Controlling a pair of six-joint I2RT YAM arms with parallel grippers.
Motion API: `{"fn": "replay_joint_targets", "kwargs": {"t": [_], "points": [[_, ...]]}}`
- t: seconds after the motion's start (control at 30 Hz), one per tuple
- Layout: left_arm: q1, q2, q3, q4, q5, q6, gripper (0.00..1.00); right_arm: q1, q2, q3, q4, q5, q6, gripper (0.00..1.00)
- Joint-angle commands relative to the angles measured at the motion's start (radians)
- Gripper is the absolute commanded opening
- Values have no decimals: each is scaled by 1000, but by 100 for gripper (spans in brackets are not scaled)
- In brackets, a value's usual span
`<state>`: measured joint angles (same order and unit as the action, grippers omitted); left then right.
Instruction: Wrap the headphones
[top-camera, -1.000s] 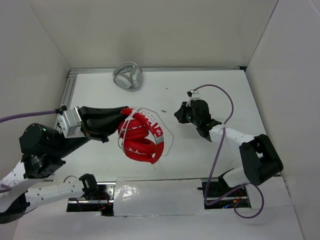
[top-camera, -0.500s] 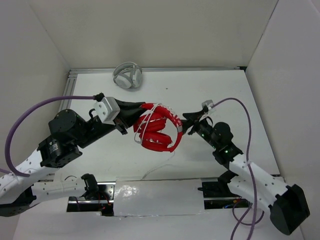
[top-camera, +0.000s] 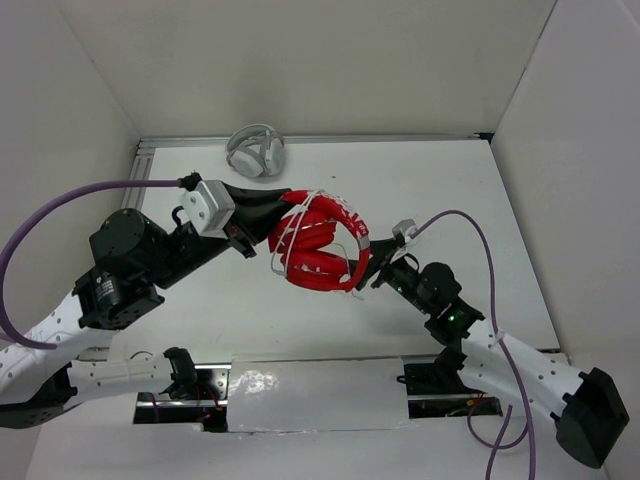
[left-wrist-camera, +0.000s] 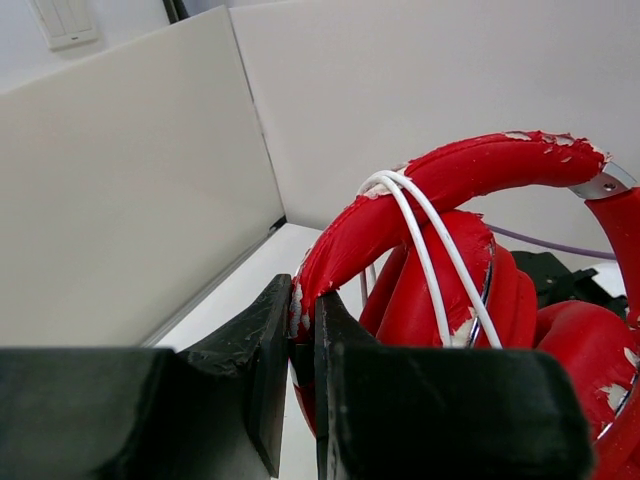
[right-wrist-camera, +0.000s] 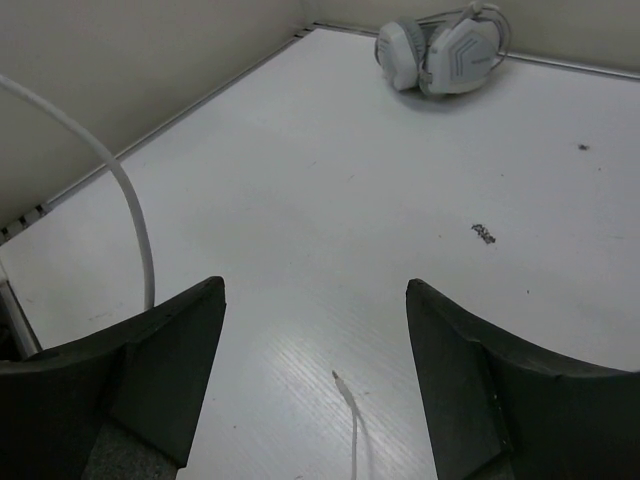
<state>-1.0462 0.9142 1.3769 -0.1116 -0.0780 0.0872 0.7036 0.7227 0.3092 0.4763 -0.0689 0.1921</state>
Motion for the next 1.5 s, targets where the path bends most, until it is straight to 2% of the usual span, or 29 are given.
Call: {"fn": "replay_joint_targets", "kwargs": {"t": [0.0,0.07,0.1,0.13,0.23,0.33,0.4,0.6,0.7,0.83,0.9,1.1,1.33,1.47], "points": [[-5,-8,57,128,-40,26,0,52,-52,44,-85,157,12,80],[-6,-11,48,136,-45,29,0,63,-71,100,-190,367,85,80],[-6,-17,47,133,-42,31,0,63,-75,154,-302,423,146,81],[-6,-17,44,130,-37,23,0,65,-77,175,-338,446,145,81],[-5,-20,39,130,-42,19,0,80,-97,186,-357,385,115,82],[-6,-24,34,142,-46,25,0,111,-111,211,-393,412,124,81],[-6,-23,37,133,-46,26,0,128,-117,215,-395,374,89,81],[-6,-18,36,147,-69,43,0,253,-140,202,-384,253,24,81],[-6,-15,34,145,-75,43,0,289,-121,208,-404,279,52,81],[-6,-24,27,144,-77,39,0,301,-117,225,-449,409,113,80],[-6,-29,22,144,-74,39,0,301,-134,217,-444,422,122,81],[-6,-32,16,148,-63,43,0,310,-138,238,-461,327,127,81],[-5,-34,5,161,-78,46,0,312,-267,251,-469,244,118,82],[-5,-35,5,161,-66,43,0,313,-226,245,-424,175,107,83]]}}
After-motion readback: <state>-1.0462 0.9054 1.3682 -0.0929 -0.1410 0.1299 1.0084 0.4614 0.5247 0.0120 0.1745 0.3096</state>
